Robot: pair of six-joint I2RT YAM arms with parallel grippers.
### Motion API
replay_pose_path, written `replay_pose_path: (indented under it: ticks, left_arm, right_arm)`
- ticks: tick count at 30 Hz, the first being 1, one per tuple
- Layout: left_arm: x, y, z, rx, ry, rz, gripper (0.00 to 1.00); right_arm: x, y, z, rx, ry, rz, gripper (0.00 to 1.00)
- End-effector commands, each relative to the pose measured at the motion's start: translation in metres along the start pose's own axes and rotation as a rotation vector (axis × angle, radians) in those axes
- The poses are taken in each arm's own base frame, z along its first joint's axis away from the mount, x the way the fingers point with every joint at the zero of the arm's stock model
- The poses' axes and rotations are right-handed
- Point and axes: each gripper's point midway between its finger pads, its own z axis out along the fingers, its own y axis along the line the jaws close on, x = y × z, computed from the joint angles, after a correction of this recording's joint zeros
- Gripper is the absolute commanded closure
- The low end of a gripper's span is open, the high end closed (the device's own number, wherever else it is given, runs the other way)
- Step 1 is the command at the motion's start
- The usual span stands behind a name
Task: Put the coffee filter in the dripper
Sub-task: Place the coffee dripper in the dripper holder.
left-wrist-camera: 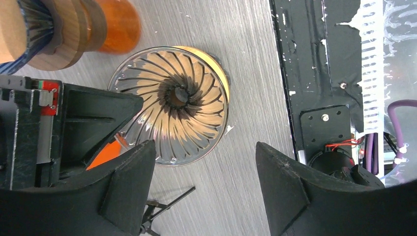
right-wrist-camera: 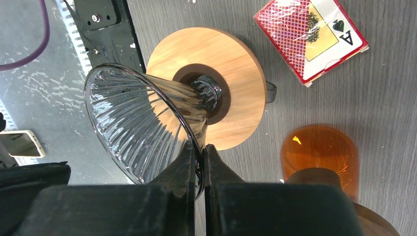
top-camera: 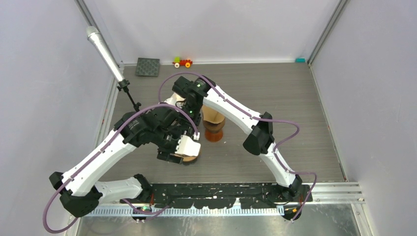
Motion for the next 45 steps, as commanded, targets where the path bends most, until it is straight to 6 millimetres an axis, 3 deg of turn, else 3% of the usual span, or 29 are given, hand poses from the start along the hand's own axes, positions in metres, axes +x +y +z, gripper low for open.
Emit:
replay_pose_path:
  ticks: [1, 28, 45]
  left_arm:
    - [0.002, -0.003, 0.006, 0.016, 0.004, 0.006, 0.25]
    - [0.022, -0.014, 0.053, 0.079, 0.031, 0.009, 0.33]
    - [0.038, -0.008, 0.072, 0.029, 0.07, 0.024, 0.49]
  right_arm:
    - [-0.009, 0.005, -0.003, -0.02, -0.029, -0.011, 1.0]
    - [-0.006, -0.01, 0.015, 0.002, 0.002, -0.004, 0.99]
    - [-0.002, -0.011, 0.022, -0.02, 0.024, 0.003, 0.99]
